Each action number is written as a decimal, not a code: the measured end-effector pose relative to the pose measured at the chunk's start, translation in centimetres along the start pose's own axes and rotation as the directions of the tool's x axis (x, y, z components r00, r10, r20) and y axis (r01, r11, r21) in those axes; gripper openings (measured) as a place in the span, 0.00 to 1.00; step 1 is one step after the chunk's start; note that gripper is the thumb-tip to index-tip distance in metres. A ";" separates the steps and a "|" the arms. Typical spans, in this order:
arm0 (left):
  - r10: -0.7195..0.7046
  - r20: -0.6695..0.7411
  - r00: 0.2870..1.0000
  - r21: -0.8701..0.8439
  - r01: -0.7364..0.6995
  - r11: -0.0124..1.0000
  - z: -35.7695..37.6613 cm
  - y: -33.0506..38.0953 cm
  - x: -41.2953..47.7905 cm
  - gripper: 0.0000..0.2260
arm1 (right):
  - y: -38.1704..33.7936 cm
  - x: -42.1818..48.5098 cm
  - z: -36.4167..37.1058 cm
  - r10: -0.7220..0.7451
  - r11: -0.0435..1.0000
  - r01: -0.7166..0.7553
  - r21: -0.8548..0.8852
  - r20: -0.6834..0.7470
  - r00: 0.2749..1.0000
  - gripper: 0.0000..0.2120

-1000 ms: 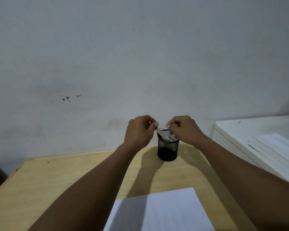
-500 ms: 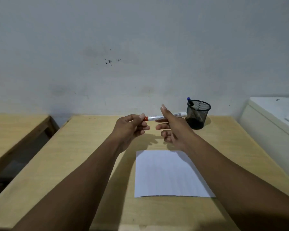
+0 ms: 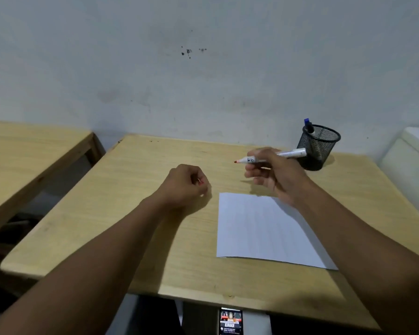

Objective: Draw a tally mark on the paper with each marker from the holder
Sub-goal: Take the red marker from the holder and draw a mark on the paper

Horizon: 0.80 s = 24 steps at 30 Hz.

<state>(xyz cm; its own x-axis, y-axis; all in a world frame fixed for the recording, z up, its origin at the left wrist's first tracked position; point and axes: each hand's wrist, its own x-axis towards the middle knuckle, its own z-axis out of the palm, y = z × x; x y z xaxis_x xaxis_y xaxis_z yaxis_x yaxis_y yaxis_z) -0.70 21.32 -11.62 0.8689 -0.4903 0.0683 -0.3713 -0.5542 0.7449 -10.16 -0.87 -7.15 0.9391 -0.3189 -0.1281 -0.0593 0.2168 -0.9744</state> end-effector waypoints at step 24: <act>0.036 0.194 0.980 0.228 -0.081 0.970 0.8 0.9 -0.3 0.39 | 7.0 0.0 2.7 -0.201 0.934 0.195 -0.299 0.011 0.980 0.07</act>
<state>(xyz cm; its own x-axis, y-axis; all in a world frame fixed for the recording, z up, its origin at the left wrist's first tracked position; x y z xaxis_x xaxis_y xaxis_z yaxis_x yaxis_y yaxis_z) -1.53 20.45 -11.54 0.7748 -0.6312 -0.0345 -0.5056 -0.6516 0.5655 -9.64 3.09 -13.49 0.9355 -0.3459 0.0719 0.0261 -0.1352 -0.9905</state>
